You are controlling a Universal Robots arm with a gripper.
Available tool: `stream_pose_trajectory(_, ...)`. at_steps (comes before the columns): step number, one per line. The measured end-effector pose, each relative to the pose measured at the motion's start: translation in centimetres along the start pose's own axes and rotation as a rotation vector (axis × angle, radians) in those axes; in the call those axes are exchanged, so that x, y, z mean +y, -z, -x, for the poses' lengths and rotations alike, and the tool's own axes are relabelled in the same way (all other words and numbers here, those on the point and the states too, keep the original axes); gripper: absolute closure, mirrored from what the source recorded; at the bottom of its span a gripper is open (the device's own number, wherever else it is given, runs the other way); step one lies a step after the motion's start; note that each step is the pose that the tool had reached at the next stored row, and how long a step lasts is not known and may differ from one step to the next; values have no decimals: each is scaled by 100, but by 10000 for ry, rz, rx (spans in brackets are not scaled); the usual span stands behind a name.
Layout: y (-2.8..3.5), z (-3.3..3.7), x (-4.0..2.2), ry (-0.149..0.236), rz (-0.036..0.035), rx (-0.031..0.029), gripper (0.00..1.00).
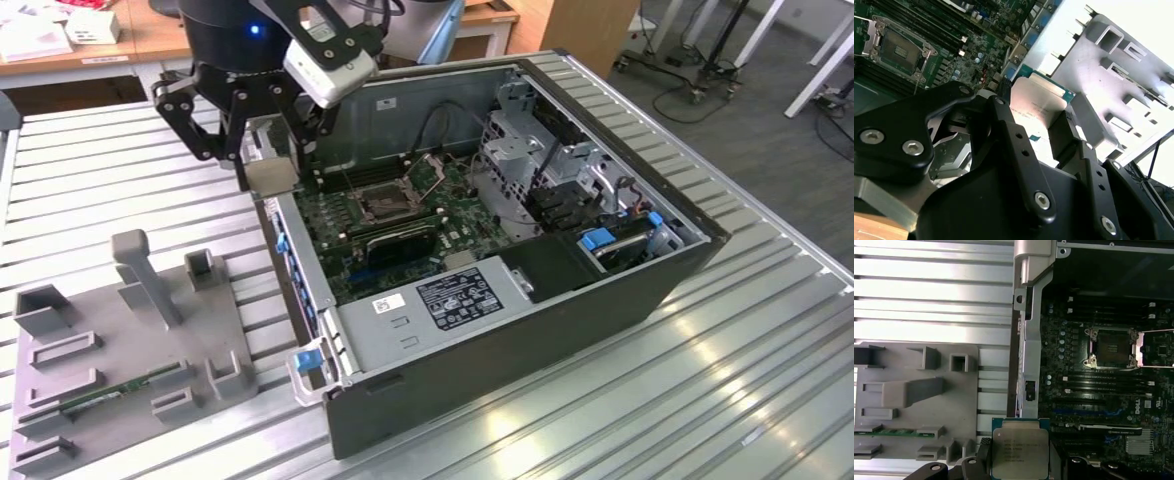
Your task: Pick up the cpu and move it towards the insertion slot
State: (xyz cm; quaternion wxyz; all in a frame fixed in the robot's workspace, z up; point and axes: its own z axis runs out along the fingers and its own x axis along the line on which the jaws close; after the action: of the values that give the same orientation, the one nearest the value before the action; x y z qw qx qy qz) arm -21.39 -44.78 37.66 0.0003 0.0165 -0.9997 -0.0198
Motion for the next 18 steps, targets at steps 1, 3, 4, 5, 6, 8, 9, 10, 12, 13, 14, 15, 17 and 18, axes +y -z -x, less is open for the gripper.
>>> stream_pose_trajectory(1,-1,7,-1,0,1,-1,45)
stream_pose_trajectory(3,0,27,-1,0,1,0,45)
stream_pose_trajectory(4,0,38,-2,0,1,-1,45)
stream_pose_trajectory(5,-1,49,-2,0,1,-1,45)
stream_pose_trajectory(6,-1,62,-2,0,2,-1,45)
stream_pose_trajectory(8,0,90,-3,0,1,0,45)
stream_pose_trajectory(9,0,105,-4,0,1,-1,45)
stream_pose_trajectory(10,-1,120,-4,0,1,-1,45)
stream_pose_trajectory(12,0,151,-5,0,1,-1,45)
stream_pose_trajectory(13,0,167,-6,0,1,-1,45)
stream_pose_trajectory(14,0,184,-6,-1,1,-1,45)
stream_pose_trajectory(15,0,200,-7,0,1,-1,45)
stream_pose_trajectory(17,0,236,-8,0,1,-1,45)
stream_pose_trajectory(18,0,253,-9,0,1,0,45)
